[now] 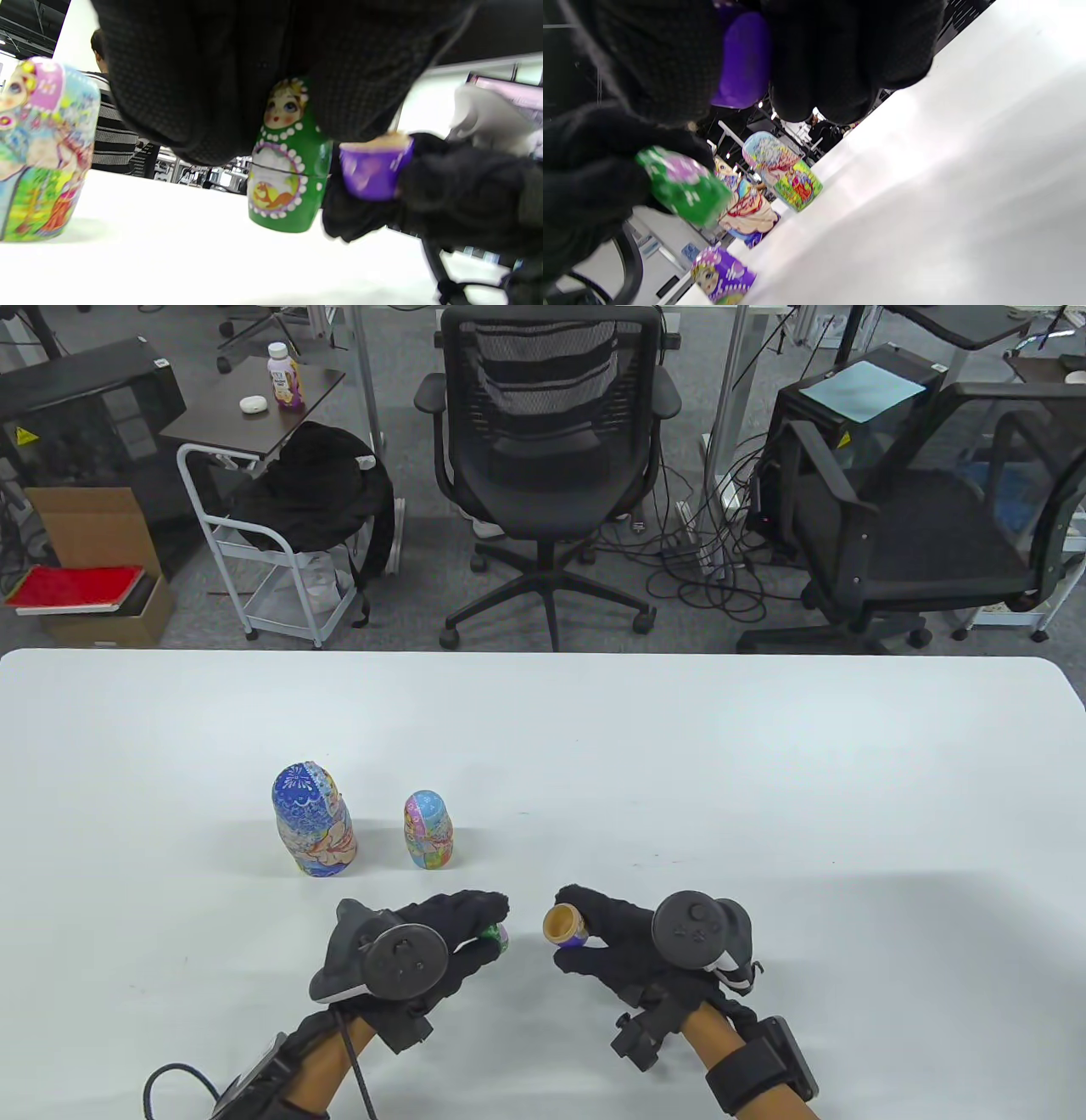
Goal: Separate nested Russian dolls into individual dolls
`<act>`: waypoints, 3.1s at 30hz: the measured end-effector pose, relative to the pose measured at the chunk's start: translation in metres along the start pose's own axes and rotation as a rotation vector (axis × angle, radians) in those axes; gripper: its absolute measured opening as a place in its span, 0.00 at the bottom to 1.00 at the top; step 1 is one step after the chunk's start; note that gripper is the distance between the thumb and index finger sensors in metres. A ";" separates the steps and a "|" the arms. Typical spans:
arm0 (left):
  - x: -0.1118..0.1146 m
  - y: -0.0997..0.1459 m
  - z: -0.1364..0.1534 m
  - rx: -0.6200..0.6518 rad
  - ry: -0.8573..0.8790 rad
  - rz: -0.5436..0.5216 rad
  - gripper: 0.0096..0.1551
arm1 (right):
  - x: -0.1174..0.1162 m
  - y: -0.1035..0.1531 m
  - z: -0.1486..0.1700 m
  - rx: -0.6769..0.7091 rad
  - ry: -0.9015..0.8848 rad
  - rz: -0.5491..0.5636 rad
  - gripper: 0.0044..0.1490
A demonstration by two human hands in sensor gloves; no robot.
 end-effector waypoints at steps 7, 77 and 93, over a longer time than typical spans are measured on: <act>0.026 -0.008 0.004 0.013 -0.042 0.102 0.30 | 0.005 0.001 0.002 -0.001 -0.027 0.020 0.49; -0.032 -0.015 -0.008 0.012 0.118 0.021 0.39 | -0.027 -0.001 -0.022 0.092 0.012 -0.101 0.50; -0.028 -0.026 -0.026 0.030 0.138 0.036 0.38 | -0.022 -0.001 -0.020 0.088 -0.014 -0.083 0.50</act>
Point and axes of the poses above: the tracker on the back of each hand, its own z axis roughly to the little-finger side, its own y axis roughly from the fingertips to the wrist, x = y × z, the point moved 2 cm from there along -y, roughly from the wrist to the fingertips, and after that the axes turned 5 degrees about -z, right-handed, at the moved point
